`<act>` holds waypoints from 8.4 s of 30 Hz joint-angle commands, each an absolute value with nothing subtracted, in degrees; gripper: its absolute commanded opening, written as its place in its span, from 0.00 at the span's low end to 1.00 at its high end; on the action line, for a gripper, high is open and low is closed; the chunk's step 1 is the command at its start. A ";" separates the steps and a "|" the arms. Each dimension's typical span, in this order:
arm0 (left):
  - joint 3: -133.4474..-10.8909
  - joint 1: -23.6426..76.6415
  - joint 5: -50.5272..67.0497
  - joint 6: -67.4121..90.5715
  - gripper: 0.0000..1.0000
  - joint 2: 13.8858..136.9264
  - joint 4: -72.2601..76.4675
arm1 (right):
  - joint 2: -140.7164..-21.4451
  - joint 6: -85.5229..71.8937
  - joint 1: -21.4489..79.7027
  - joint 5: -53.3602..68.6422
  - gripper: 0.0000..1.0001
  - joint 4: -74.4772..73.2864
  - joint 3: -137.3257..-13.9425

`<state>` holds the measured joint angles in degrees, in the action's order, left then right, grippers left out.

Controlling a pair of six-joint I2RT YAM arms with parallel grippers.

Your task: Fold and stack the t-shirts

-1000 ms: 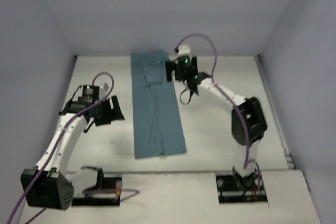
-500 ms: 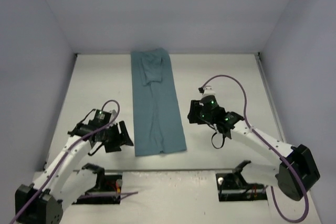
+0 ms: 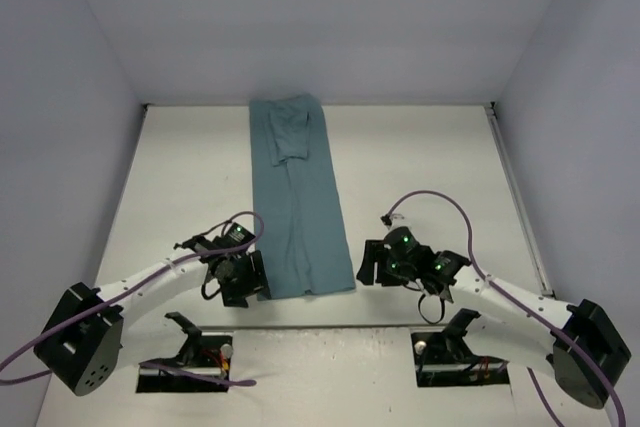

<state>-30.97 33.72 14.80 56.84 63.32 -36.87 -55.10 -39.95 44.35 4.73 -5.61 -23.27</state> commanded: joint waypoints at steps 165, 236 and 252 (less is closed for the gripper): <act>-81.34 8.61 27.30 29.51 0.25 97.70 -29.09 | -112.11 -16.98 22.32 49.34 0.20 6.55 -80.68; -48.50 10.11 25.58 41.91 0.46 90.38 -22.36 | -94.49 -40.98 30.50 19.04 0.58 18.04 -39.83; -47.28 10.11 26.50 43.63 0.38 92.97 -19.70 | -92.47 -43.51 30.80 16.53 0.47 15.84 -34.47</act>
<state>-47.83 9.80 28.79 43.71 91.66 -21.80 -93.16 -43.63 30.15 20.33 23.31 -37.67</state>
